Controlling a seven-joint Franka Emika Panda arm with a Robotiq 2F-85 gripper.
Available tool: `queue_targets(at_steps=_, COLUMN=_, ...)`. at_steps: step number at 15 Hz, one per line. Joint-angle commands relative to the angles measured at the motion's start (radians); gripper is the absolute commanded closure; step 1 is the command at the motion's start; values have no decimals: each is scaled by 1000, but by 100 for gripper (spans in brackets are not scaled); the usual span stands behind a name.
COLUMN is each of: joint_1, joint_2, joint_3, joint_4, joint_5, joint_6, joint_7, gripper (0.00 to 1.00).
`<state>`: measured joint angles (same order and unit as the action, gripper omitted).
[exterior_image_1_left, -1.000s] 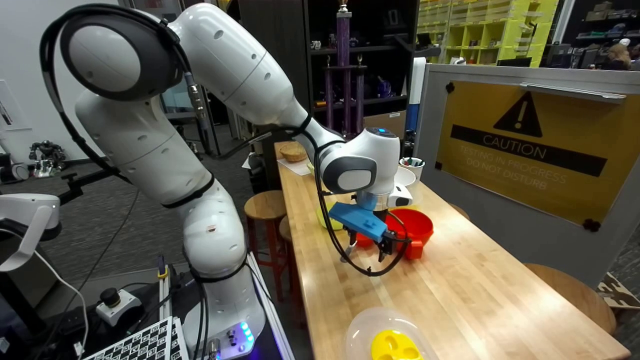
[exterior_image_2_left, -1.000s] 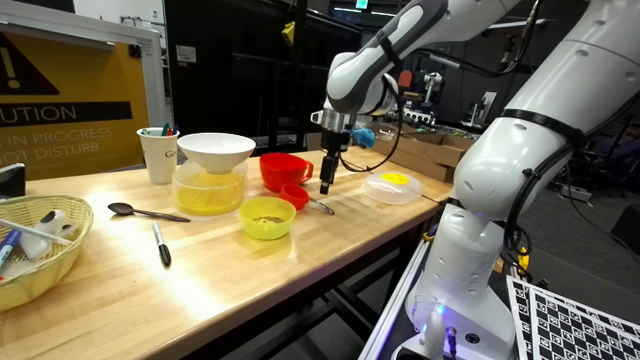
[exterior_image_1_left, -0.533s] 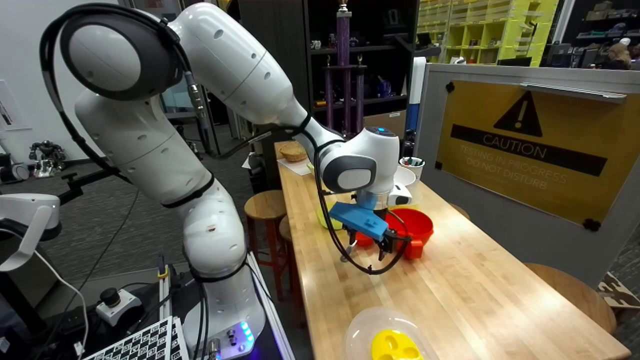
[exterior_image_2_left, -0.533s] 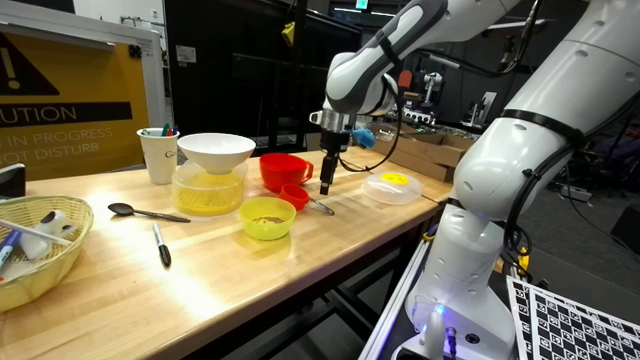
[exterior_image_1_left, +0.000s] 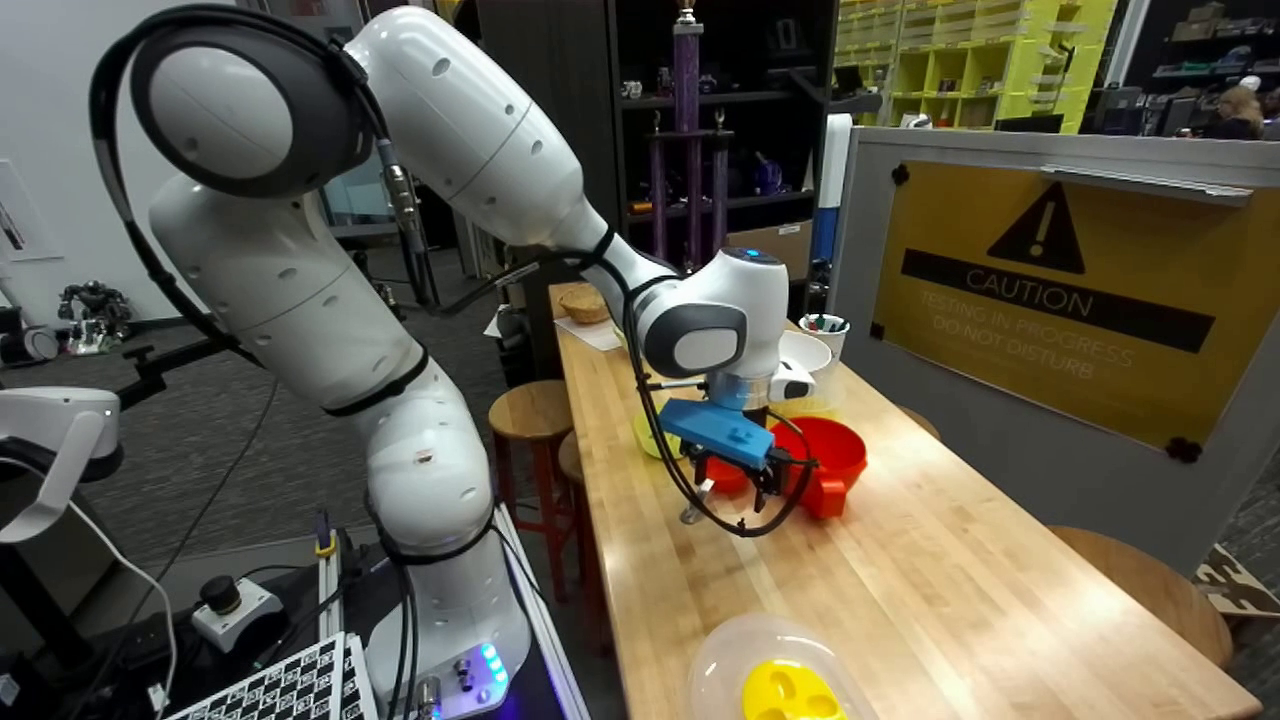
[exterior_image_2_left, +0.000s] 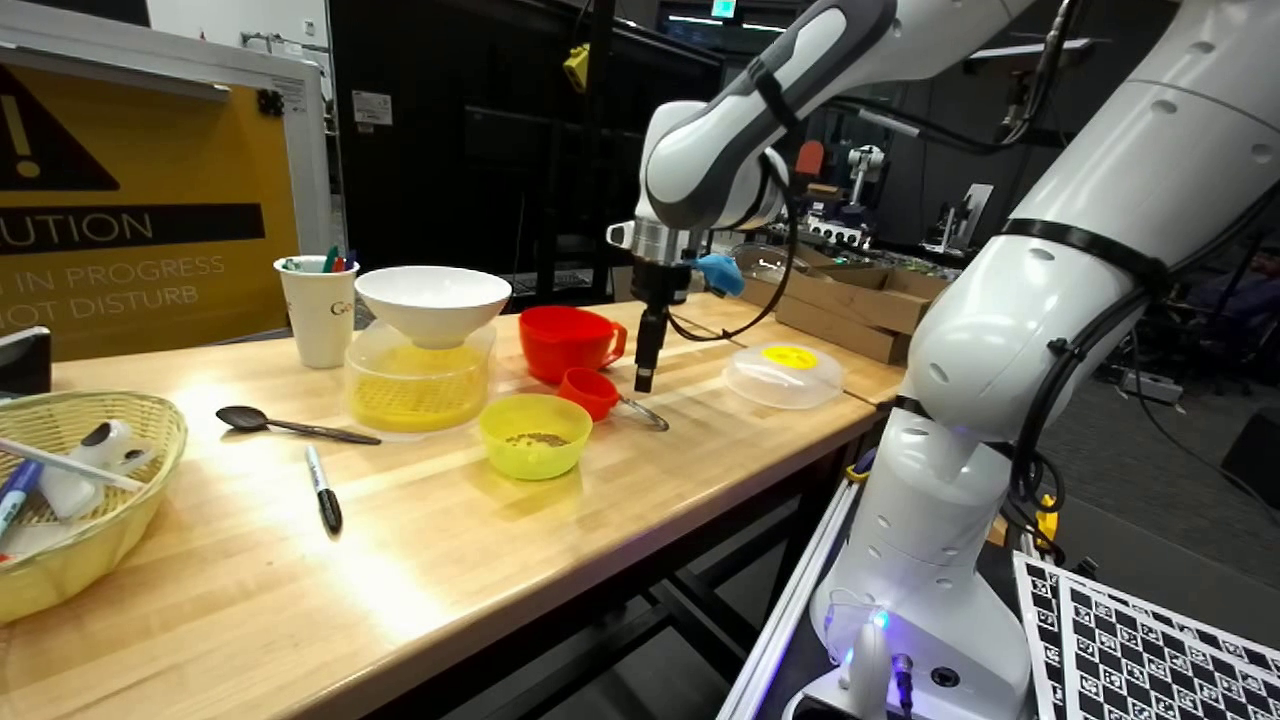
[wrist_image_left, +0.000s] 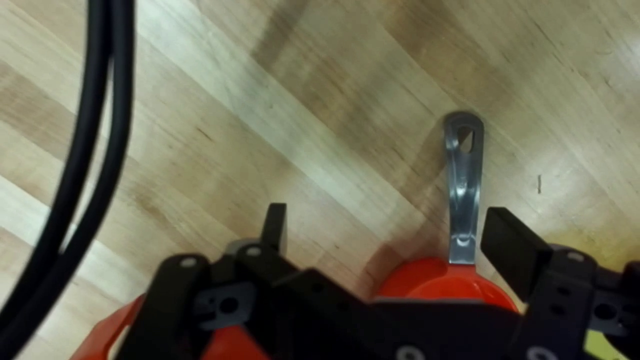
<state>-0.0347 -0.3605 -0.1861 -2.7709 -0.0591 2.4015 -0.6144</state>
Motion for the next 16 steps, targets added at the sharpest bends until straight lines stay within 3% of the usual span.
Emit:
queue_targets(at_steps=1, joint_1=3, joint_2=-21, joint_3=13, joint_4=-12, joint_5=-27, joint_6=10, joint_7=1, gripper=0)
queue_targets(at_steps=16, joint_1=68, joint_2=-22, joint_3=47, joint_4=-9, joint_5=70, joint_6=-20, joint_7=140, gripper=0)
